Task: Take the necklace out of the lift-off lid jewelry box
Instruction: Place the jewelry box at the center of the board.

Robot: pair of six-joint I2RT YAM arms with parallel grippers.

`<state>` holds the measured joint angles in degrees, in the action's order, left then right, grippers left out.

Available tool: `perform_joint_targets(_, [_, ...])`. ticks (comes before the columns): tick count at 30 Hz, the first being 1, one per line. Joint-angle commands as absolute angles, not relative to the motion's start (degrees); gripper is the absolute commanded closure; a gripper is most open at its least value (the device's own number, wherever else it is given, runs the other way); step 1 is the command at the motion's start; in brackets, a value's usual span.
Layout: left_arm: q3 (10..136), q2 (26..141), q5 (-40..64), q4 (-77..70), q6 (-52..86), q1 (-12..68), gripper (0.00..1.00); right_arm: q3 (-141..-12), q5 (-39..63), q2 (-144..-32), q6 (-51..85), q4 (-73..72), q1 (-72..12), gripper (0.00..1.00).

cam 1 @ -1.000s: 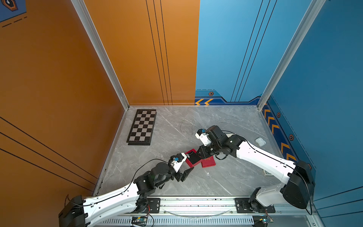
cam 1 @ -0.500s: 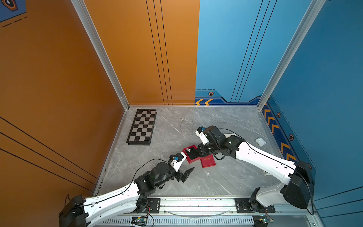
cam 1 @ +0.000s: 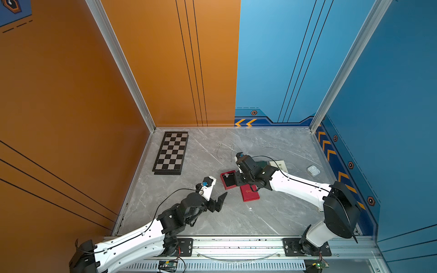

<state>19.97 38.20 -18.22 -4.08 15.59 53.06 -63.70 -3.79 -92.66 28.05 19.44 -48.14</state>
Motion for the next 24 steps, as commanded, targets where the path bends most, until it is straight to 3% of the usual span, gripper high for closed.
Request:
perform_joint_targets(1, [22.02,34.79,-23.74,4.94,21.34,48.68,0.07,-61.74,-6.51,-95.0,29.64,14.55,-49.78,1.0])
perform_joint_targets(8, [19.94,30.37,-16.77,7.44,25.67,39.4,0.08,-61.32,-9.64,-99.61,30.31,14.12,-52.49,1.0])
perform_joint_targets(17, [20.11,30.66,-16.13,8.7,25.76,38.04,0.09,-60.87,-10.98,-103.16,32.62,14.23,-54.16,1.0])
perform_joint_targets(24, [20.17,31.68,-15.34,8.54,25.75,37.79,0.09,-61.27,-10.7,-102.9,33.14,14.77,-54.49,0.91])
